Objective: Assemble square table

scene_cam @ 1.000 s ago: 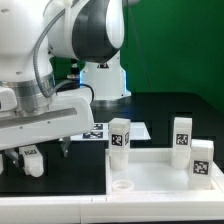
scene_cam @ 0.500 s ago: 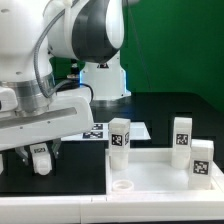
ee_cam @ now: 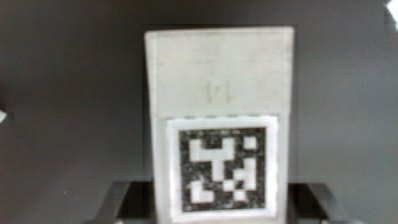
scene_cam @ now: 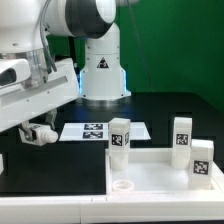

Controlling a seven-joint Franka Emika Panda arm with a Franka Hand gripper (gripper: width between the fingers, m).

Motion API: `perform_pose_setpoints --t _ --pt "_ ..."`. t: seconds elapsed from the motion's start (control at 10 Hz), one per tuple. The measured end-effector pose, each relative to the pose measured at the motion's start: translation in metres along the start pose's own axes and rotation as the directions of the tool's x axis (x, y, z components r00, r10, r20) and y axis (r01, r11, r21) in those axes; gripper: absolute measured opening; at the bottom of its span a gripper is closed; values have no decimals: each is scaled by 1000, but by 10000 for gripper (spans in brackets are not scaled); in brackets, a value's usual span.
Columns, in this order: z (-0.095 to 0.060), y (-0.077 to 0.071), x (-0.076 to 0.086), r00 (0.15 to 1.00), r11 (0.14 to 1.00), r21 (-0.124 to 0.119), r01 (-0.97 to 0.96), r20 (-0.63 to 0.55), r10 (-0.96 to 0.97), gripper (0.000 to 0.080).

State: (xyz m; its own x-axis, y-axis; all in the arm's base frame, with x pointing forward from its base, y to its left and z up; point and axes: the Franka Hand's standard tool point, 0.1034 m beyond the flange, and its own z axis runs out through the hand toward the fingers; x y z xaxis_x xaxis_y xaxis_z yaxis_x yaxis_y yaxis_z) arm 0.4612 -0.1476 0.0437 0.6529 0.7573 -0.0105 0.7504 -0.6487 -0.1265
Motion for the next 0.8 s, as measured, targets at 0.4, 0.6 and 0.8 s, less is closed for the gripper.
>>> perform_pose_setpoints --t 0.4,0.6,0.8 --pt "-3 -12 -8 839 839 0 545 8 -545 284" --pt "-3 -14 -13 753 753 11 658 20 -658 285" --pt "-3 -12 -19 676 677 28 736 39 -736 285"
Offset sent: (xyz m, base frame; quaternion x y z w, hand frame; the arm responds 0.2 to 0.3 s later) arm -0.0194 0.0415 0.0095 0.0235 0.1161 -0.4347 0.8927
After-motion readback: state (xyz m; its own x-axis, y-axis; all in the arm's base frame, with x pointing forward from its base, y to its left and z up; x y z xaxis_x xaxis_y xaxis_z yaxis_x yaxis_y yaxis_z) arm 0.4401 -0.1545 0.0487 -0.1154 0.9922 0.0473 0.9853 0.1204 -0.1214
